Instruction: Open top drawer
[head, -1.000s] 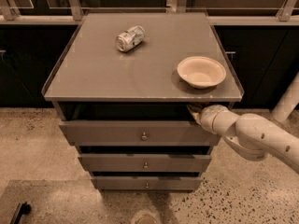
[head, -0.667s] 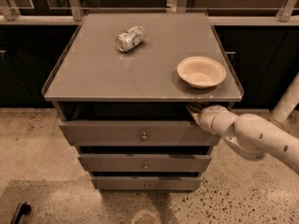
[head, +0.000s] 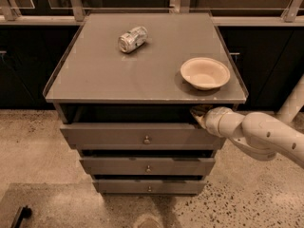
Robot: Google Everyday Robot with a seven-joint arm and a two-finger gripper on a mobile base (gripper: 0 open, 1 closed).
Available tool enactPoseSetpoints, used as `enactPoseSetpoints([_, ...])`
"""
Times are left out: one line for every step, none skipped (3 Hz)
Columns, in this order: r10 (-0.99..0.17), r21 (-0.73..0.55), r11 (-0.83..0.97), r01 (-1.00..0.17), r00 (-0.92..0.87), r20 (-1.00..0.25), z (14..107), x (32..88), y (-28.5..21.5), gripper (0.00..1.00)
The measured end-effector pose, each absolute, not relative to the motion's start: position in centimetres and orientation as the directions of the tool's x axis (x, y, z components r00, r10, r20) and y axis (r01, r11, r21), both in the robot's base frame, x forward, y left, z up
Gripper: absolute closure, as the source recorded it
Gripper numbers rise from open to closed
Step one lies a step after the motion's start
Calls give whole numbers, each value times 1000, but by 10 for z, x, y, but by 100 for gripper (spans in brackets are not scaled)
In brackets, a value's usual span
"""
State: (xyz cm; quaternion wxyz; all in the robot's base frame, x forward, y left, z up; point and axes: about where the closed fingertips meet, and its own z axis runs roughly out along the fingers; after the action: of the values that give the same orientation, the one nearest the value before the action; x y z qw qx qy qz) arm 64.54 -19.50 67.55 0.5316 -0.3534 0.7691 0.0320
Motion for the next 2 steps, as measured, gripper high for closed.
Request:
enactPoseSetpoints([-511, -325, 746, -581, -187, -839, 678, 645, -195, 100])
enactPoseSetpoints([-523, -293, 725, -623, -222, -823, 676, 632, -198, 100])
